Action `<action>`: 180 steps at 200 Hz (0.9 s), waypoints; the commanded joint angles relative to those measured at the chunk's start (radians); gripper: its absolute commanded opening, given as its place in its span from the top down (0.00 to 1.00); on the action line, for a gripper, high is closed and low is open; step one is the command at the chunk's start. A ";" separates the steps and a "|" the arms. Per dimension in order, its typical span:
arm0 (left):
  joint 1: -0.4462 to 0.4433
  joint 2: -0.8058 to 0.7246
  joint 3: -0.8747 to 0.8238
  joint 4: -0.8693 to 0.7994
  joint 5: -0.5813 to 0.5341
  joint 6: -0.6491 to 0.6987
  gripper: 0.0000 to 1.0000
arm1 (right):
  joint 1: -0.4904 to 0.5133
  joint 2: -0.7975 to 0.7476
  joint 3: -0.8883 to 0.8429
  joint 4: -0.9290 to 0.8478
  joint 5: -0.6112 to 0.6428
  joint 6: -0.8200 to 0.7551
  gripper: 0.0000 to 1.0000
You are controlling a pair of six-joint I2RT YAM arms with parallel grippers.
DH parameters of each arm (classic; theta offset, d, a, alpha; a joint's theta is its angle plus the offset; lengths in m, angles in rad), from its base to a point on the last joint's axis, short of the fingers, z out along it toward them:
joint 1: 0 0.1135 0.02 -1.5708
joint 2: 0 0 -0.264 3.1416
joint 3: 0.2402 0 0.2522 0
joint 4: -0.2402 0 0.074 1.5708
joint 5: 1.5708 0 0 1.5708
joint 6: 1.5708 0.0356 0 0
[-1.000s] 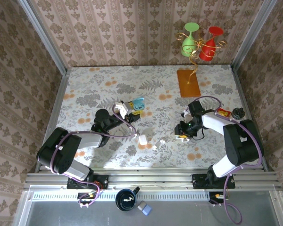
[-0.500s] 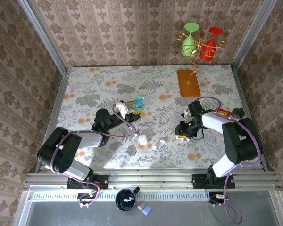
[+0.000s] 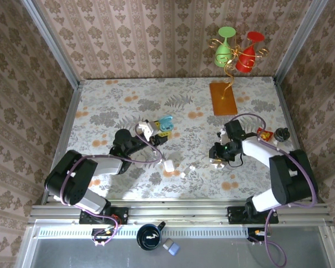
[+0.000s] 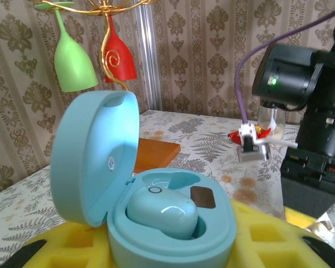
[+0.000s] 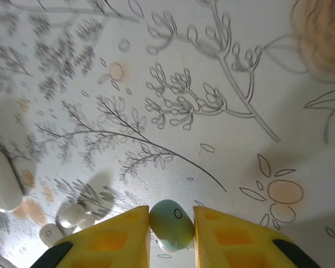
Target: Insert the wireless bluetooth earbuds into the charging case
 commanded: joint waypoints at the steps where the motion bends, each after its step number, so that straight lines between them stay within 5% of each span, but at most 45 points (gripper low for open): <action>1: -0.012 0.028 0.039 0.009 -0.004 0.021 0.82 | 0.014 -0.094 -0.008 0.019 0.063 0.037 0.75; 89: -0.085 0.139 0.095 -0.009 -0.031 0.053 0.82 | 0.136 -0.261 0.181 -0.093 0.129 0.059 0.76; 180: -0.137 0.177 0.137 -0.021 -0.020 0.025 0.82 | 0.307 -0.160 0.409 -0.113 0.181 -0.001 0.76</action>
